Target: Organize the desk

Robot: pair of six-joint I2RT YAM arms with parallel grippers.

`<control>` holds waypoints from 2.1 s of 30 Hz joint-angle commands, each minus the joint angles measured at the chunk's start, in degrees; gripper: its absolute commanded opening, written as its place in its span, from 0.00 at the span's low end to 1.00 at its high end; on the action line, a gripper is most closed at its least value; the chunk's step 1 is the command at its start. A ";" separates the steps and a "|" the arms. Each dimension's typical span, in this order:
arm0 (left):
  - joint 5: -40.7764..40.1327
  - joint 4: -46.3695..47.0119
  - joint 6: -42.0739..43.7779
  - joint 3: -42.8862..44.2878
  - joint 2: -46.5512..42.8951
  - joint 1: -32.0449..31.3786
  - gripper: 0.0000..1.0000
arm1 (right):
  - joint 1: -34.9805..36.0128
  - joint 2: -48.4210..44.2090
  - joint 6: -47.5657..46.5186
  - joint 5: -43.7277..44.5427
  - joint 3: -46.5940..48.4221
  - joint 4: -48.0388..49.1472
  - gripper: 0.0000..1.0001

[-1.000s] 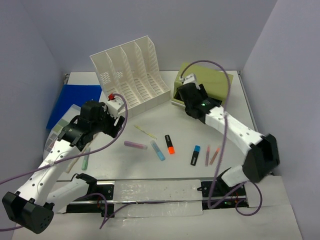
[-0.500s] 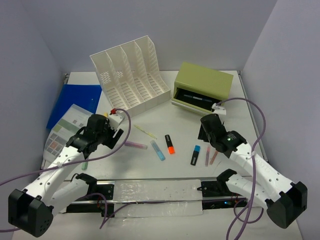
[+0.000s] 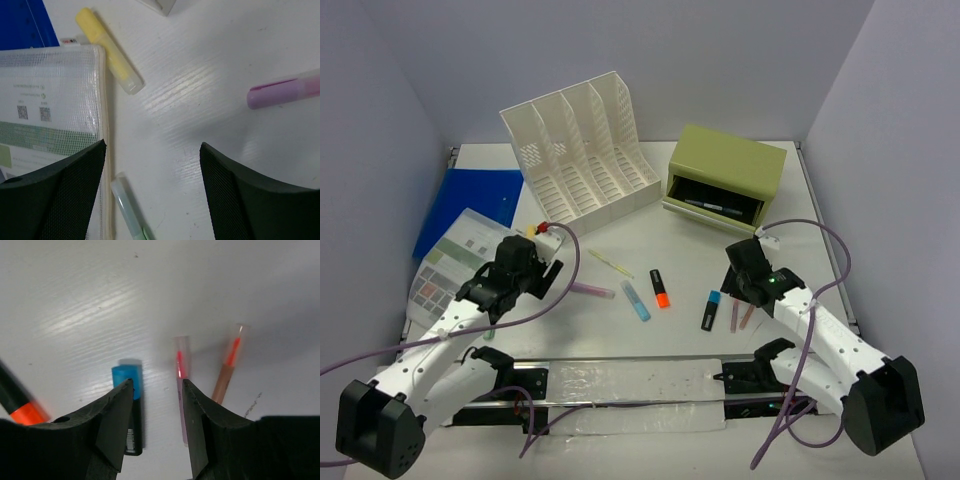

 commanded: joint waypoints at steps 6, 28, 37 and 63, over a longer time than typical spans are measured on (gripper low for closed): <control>-9.30 7.98 0.28 -4.60 -0.94 -1.02 0.85 | -1.41 -0.56 4.46 2.06 -0.83 2.11 0.51; -9.96 8.62 -0.38 -5.38 -1.40 -1.10 0.87 | -1.92 -1.58 16.70 4.33 -6.54 1.92 0.53; -9.49 7.96 -0.67 -5.22 -1.70 -1.05 0.87 | -1.88 3.15 15.43 -0.14 -7.78 6.68 0.48; -9.35 7.38 -0.91 -3.86 -0.78 -1.01 0.86 | -0.53 12.41 7.31 -5.40 -6.18 11.53 0.11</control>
